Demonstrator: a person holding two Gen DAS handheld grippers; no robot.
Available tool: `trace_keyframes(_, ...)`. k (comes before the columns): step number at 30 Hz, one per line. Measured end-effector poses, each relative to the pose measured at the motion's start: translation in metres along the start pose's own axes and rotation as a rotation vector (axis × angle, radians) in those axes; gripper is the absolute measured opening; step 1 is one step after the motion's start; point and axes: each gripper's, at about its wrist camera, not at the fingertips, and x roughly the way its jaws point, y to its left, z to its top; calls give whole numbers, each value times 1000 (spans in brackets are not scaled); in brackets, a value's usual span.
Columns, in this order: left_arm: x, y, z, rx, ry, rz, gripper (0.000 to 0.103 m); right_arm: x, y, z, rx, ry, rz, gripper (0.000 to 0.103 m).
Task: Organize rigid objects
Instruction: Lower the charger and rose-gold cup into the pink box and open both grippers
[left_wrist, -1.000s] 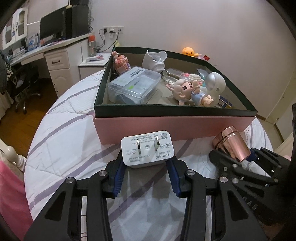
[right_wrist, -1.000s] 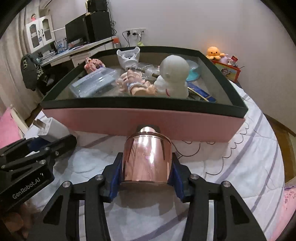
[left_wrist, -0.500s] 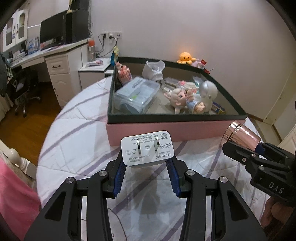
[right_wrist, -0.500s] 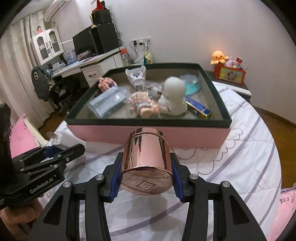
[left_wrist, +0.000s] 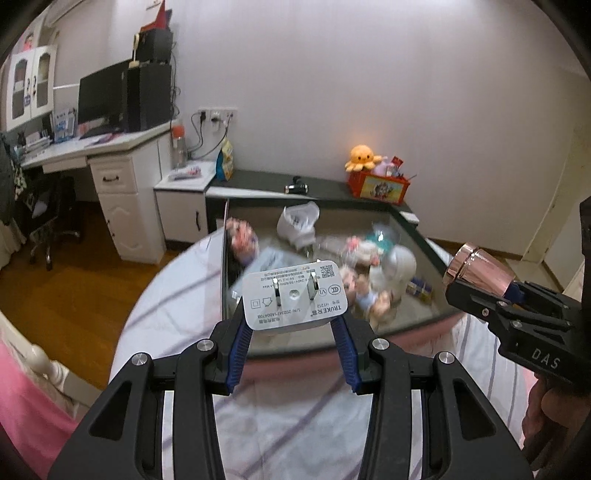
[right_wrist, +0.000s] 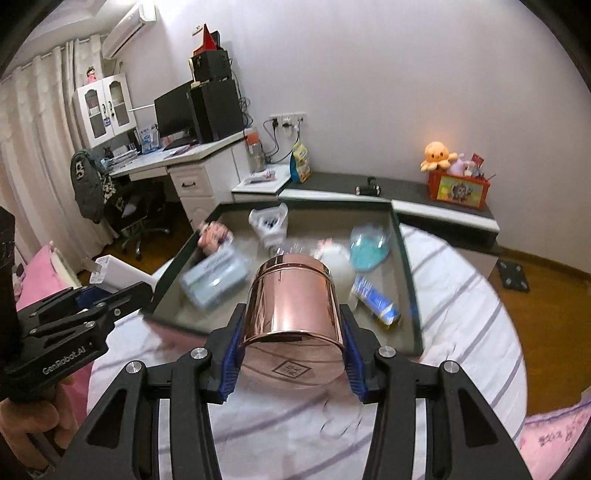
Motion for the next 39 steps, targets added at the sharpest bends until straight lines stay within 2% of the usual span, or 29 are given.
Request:
trace_keyframes(10, 45, -6, 45, 11, -16, -17, 43, 33, -12, 47, -29, -22, -13, 48)
trace_keyframes(24, 107, -23, 55, 24, 53, -51, 43, 85, -40, 53, 5, 45, -46, 48)
trace_keyframes(25, 109, -23, 55, 24, 53, -45, 46, 87, -41, 53, 6, 48, -54, 48)
trace_keyframes(26, 109, -23, 55, 29, 54, -34, 60, 88, -42, 52, 6, 50, -56, 49)
trace_keyframes(27, 109, -23, 55, 28, 50, -30, 69, 89, -43, 52, 6, 52, -57, 51)
trace_keyframes(28, 106, -21, 54, 24, 36, -20, 86, 89, -44, 52, 10, 50, -59, 60)
trace_keyframes(29, 102, -21, 53, 22, 25, -10, 96, 88, -45, 52, 16, 47, -61, 67)
trace_keyframes(30, 97, -19, 53, 19, 7, 4, 99, 87, -46, 52, 25, 43, -59, 83)
trace_keyframes(33, 86, -12, 52, 5, -10, 24, 103, 82, -49, 50, 43, 39, -52, 86)
trace_keyframes(35, 78, -6, 50, -7, -14, 39, 103, 77, -49, 48, 59, 40, -66, 94)
trace_keyframes(36, 74, -4, 49, -11, -16, 46, 103, 73, -50, 46, 70, 37, -70, 103)
trace_keyframes(39, 57, 2, 42, -21, -28, 69, 103, 61, -49, 40, 90, 18, -77, 103)
